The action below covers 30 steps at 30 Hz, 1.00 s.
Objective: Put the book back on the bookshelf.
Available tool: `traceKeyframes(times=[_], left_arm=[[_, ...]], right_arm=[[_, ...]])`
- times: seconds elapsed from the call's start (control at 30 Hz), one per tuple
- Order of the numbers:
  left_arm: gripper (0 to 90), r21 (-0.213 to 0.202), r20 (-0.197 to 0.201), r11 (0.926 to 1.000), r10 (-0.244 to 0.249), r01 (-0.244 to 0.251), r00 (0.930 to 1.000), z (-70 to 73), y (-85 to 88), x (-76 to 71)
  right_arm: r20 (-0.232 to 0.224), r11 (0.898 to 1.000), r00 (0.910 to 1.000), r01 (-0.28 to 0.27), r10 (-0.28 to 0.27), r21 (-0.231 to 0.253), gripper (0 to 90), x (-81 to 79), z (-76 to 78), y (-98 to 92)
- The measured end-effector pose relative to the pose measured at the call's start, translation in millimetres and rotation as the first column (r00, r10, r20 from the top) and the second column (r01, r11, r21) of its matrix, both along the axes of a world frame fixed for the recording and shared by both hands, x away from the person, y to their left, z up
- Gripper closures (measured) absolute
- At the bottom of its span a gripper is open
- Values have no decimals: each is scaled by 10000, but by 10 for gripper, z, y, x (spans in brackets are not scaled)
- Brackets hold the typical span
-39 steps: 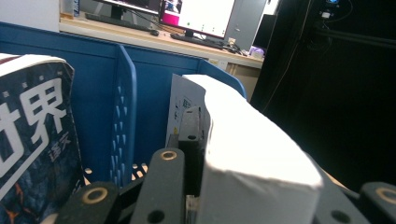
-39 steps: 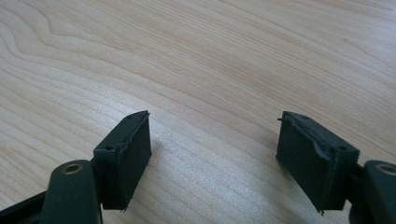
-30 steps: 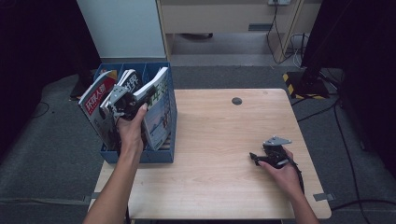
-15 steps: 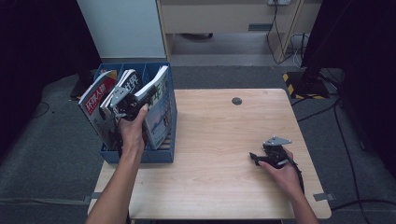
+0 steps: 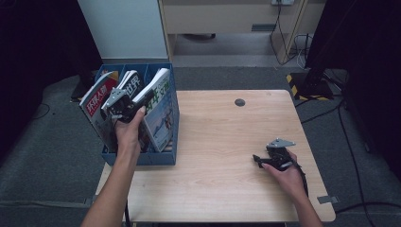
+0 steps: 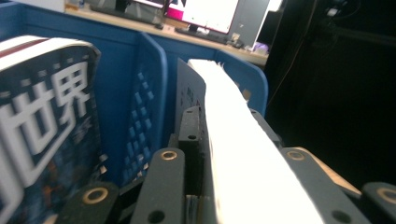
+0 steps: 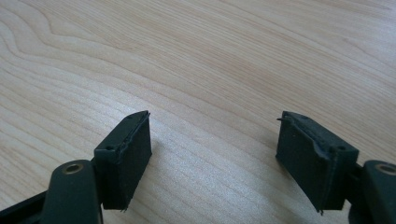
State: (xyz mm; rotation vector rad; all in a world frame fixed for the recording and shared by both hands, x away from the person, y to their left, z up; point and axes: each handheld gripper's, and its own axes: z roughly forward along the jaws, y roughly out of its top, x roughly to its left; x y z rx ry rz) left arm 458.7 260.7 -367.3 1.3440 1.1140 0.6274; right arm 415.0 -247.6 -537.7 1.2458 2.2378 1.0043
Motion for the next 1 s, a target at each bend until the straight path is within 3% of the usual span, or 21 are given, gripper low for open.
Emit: traceKeyframes(times=[0.23, 0.73, 1.0], left_arm=[[716, -174, -286, 9992, 351, -356, 9990, -30, 105, -32], [705, -190, -374, 9994, 297, -304, 9989, -68, 149, -95], [686, -2, -376, 9996, 295, -295, 9989, -59, 126, -113]], right_arm=[[-1, 10000, 10000, 1, -1, 0, 261, 0, 0, 0], [7, 10000, 10000, 4, -4, -3, 261, 0, 0, 0], [2, 10000, 10000, 6, -6, 1, 260, 0, 0, 0]])
